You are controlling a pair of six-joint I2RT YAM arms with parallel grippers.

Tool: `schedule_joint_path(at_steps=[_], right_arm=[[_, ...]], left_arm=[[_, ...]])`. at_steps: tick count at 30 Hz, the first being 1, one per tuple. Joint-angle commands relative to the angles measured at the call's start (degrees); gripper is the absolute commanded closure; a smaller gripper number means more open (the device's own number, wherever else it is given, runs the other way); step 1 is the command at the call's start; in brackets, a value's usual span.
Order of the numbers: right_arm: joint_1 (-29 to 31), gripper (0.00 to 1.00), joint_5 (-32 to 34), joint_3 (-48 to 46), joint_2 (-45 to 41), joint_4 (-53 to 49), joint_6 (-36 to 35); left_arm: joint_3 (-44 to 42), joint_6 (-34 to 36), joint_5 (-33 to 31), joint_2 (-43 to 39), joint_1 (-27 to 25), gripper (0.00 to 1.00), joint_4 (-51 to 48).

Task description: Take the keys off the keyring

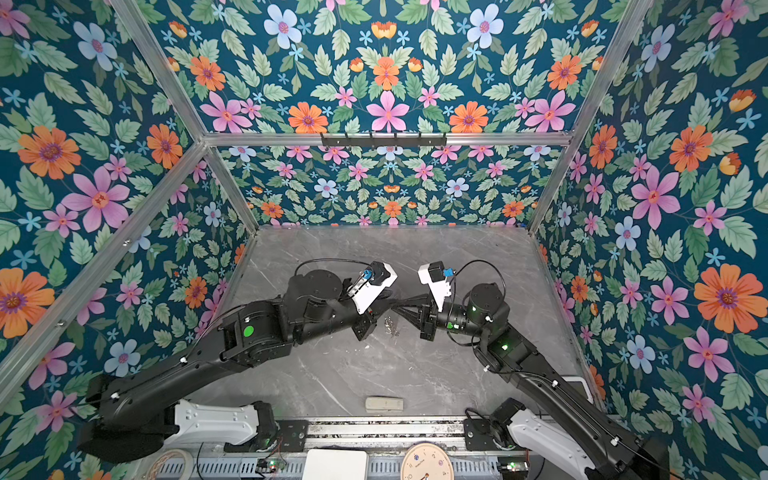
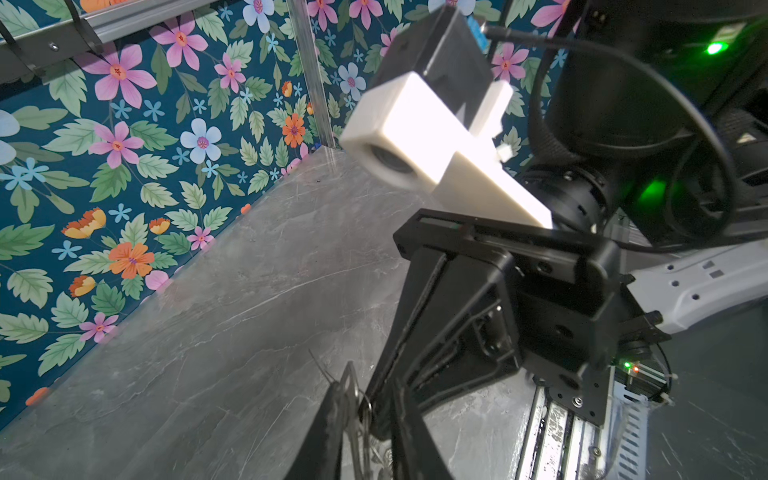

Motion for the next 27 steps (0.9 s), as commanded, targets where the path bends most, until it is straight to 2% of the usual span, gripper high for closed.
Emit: schedule_joint_path(at_steps=[1, 5, 11, 14, 16, 19, 21, 24, 27], right_arm=[[0.1, 1.0, 0.3, -1.0, -0.3, 7.3, 3.5], [0.1, 1.0, 1.2, -1.5, -0.5, 8.0, 3.8], [0.1, 1.0, 3.0, -2.5, -0.7, 9.0, 4.7], [0.1, 1.0, 3.9, -2.9, -1.0, 9.5, 5.0], [0.1, 1.0, 4.3, -2.9, -1.1, 9.7, 5.1], [0.1, 1.0, 4.4, -2.7, -0.9, 9.9, 5.2], [0.1, 1.0, 4.5, -2.5, -0.7, 10.0, 5.3], [0.1, 1.0, 4.3, -2.3, -0.3, 10.6, 5.7], [0.1, 1.0, 4.2, -2.2, -0.4, 10.7, 6.0]], left_arm=[[-0.5, 0.2, 0.1, -0.1, 0.0, 0.74, 1.8], [-1.3, -0.8, -2.0, -1.0, 0.0, 0.63, 3.3], [-2.3, -4.2, -6.5, -3.8, 0.0, 0.53, 8.3], [-4.4, -5.1, -6.6, -7.1, 0.0, 0.57, 10.4], [-6.2, -5.3, -4.1, -9.0, 0.1, 0.65, 10.8], [-6.4, -5.6, 1.5, -8.9, 0.2, 0.65, 8.7], [-6.0, -6.1, 2.8, -7.9, 0.2, 0.59, 6.8], [-6.2, -6.3, 4.0, -6.4, 0.2, 0.56, 5.8], [-5.8, -6.4, 3.1, -4.9, 0.3, 0.58, 5.2]])
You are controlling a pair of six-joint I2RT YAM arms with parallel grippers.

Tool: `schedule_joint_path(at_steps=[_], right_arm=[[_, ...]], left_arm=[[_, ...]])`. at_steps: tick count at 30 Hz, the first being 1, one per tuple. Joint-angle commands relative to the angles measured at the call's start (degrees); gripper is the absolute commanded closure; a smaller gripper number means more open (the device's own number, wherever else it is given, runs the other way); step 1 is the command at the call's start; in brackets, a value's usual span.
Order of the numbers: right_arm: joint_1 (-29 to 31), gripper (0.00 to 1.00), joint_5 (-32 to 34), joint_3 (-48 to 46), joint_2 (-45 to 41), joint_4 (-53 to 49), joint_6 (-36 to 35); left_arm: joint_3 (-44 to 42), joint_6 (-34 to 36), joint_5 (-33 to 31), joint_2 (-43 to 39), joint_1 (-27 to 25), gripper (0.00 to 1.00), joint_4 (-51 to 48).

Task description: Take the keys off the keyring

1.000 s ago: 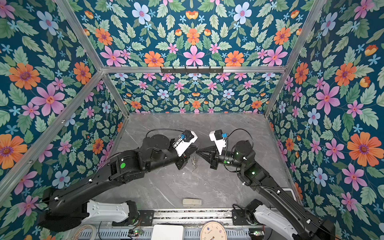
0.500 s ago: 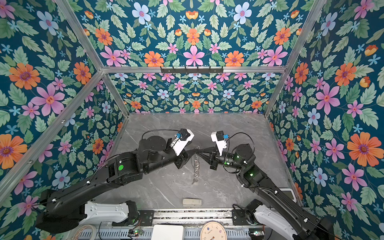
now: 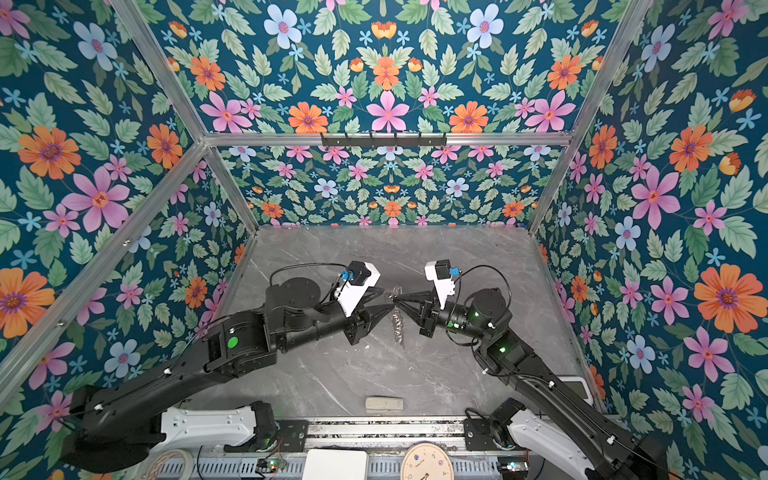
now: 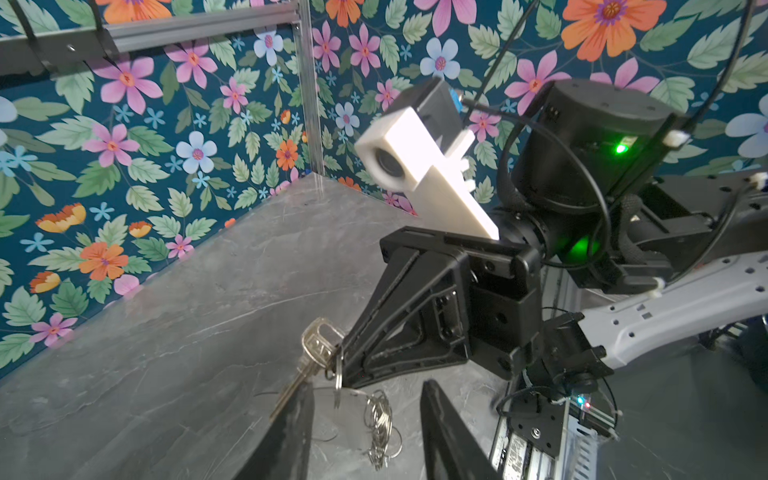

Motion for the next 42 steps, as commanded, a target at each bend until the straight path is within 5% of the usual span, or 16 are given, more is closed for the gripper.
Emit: schedule_joint_path(at_steps=[1, 7, 21, 38, 42], right_arm=[[0.1, 1.0, -0.2, 0.4, -0.2, 3.3, 1.0], [0.0, 1.0, -0.2, 0.2, -1.3, 2.2, 0.7], [0.1, 1.0, -0.1, 0.0, -1.5, 1.9, 0.2], [0.2, 1.0, -2.0, 0.8, -1.2, -0.5, -0.4], [0.1, 0.78, -2.2, 0.4, -2.7, -4.1, -2.2]], left_arm=[[0.5, -0.4, 0.5, 1.1, 0.3, 0.6, -1.1], [0.6, -1.2, 1.3, 1.0, 3.2, 0.64, -0.6], [0.8, 0.0, 7.2, 3.0, 3.5, 0.92, 0.8], [0.3, 1.6, 6.2, 2.4, 4.1, 1.0, 1.6], [-0.3, 2.6, 7.4, 1.5, 4.5, 1.0, 2.0]])
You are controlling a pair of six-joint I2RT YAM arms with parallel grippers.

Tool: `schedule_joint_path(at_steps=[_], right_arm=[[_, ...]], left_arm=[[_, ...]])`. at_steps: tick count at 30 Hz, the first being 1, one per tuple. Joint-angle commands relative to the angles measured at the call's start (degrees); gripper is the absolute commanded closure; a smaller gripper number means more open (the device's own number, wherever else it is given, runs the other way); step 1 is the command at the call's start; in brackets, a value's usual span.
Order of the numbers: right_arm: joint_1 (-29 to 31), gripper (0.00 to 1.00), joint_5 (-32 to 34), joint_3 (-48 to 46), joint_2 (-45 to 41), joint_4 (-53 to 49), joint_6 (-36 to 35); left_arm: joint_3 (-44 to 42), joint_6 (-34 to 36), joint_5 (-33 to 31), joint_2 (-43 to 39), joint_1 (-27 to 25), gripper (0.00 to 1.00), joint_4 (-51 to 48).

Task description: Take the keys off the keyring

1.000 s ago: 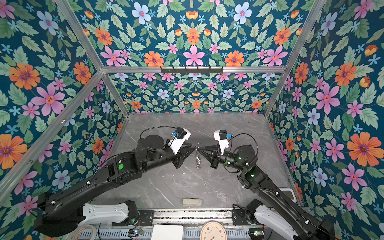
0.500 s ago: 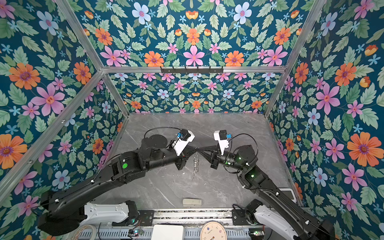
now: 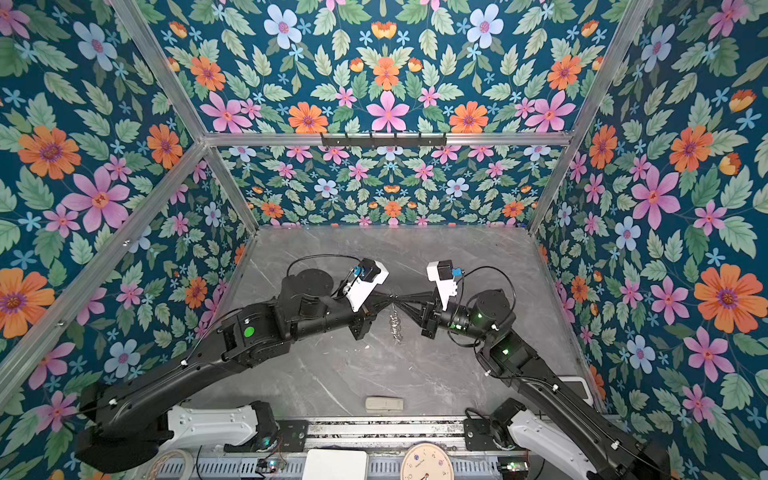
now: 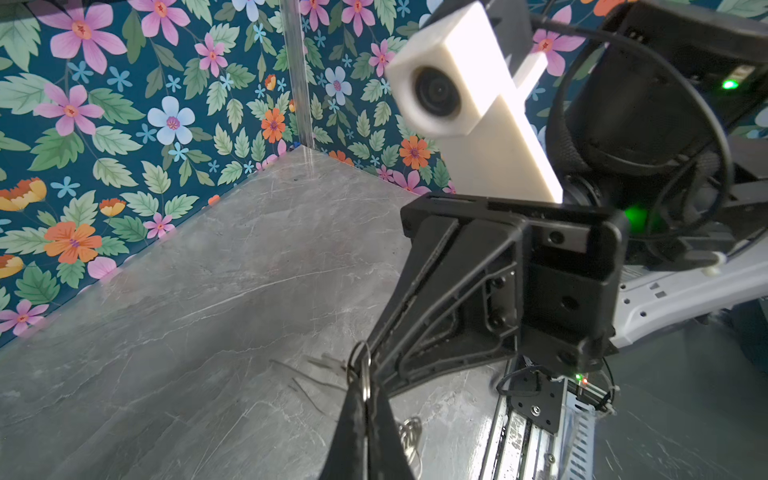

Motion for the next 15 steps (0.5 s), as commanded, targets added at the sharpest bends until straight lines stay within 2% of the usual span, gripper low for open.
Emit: schedule_joint_path(at_steps=[1, 3, 6, 13, 15], right_arm=[[0.1, 0.74, -0.5, -0.1, -1.4, -3.1, -2.4], [0.1, 0.63, -0.4, -1.2, -3.2, -4.7, -3.2], [0.1, 0.54, 0.4, -2.9, -6.3, -6.7, -4.2], [0.1, 0.45, 8.9, -6.3, -13.7, -6.6, -4.9], [0.1, 0.45, 8.4, -5.4, -13.2, -7.0, -5.4]], left_arm=[[-0.2, 1.4, 1.1, -0.8, 0.4, 1.0, 2.2], [-0.2, 1.9, 1.8, -0.9, 0.9, 1.0, 1.8], [-0.2, 2.6, 4.3, -1.1, 1.5, 1.0, 1.1], [-1.1, 4.5, 12.7, -2.3, 3.6, 1.0, 1.3], [-0.9, 4.7, 16.4, -2.2, 4.2, 1.0, 0.9]])
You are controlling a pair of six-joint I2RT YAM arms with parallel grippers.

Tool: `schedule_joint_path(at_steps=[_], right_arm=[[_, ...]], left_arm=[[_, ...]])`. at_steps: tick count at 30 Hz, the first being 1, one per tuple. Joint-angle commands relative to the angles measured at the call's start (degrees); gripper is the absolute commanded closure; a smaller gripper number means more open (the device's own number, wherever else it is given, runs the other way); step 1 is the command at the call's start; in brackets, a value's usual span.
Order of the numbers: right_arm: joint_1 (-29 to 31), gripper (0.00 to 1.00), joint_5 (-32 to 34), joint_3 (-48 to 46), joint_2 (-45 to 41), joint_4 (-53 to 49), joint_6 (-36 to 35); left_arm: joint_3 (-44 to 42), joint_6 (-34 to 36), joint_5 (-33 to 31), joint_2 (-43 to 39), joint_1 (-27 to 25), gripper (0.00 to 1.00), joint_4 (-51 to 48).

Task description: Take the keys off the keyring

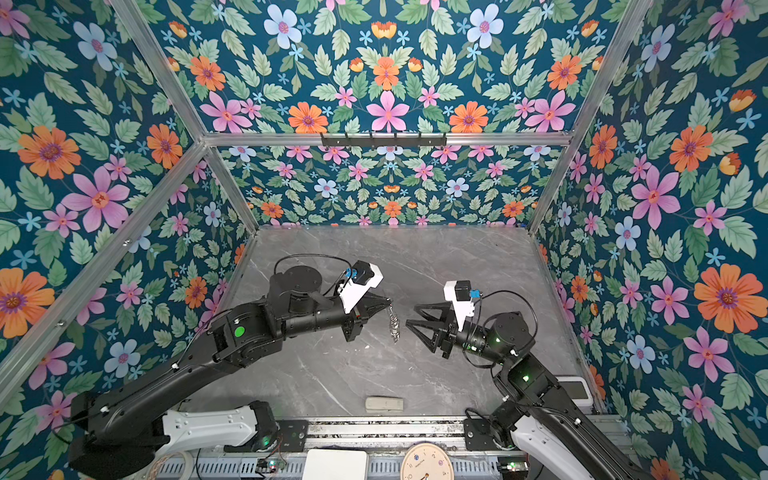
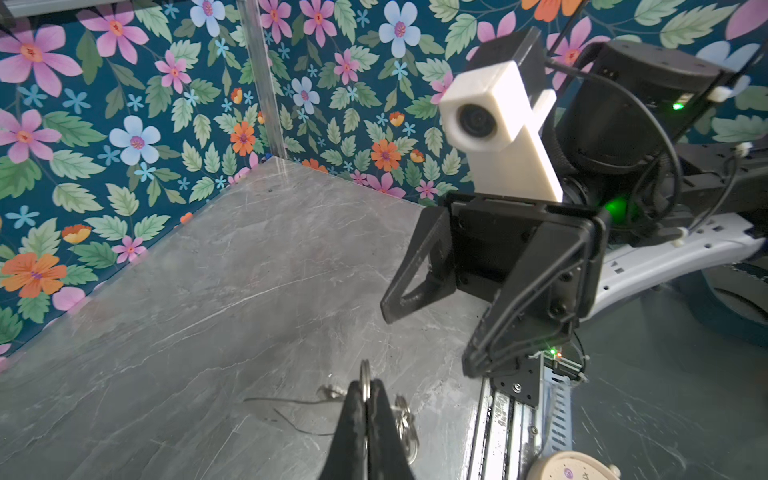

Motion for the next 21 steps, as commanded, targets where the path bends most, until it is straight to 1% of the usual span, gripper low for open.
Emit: schedule_joint_path(at_steps=[1, 3, 8, 11, 16, 19, 21], right_arm=[[0.1, 0.45, 1.1, 1.8, 1.0, -0.4, -1.8], [0.1, 0.47, -2.6, 3.1, 2.7, -0.1, -2.6], [0.1, 0.5, -6.2, 4.5, 5.3, 3.8, -1.8], [0.0, 0.56, -9.2, 5.9, 7.1, 4.5, -1.5], [0.1, 0.64, -10.7, 6.1, 7.7, 5.2, -1.1], [0.1, 0.64, -12.1, 6.2, 8.3, 5.9, -0.5], [0.1, 0.67, -12.4, 6.4, 8.7, 5.8, -0.5]], left_arm=[[0.3, 1.5, 7.9, 0.0, 0.8, 1.0, 0.6], [0.5, 1.7, 10.1, 0.7, 0.9, 1.0, 0.0], [0.0, 1.7, 12.0, 1.1, 1.0, 1.0, -0.1], [-0.5, 1.7, 12.8, 0.7, 1.0, 1.0, 0.3], [-1.2, 1.6, 13.0, -0.2, 1.4, 1.0, 0.8], [-1.5, 1.5, 13.6, -0.4, 1.9, 1.0, 1.0], [-1.4, 1.4, 14.2, -0.4, 2.2, 1.0, 1.2]])
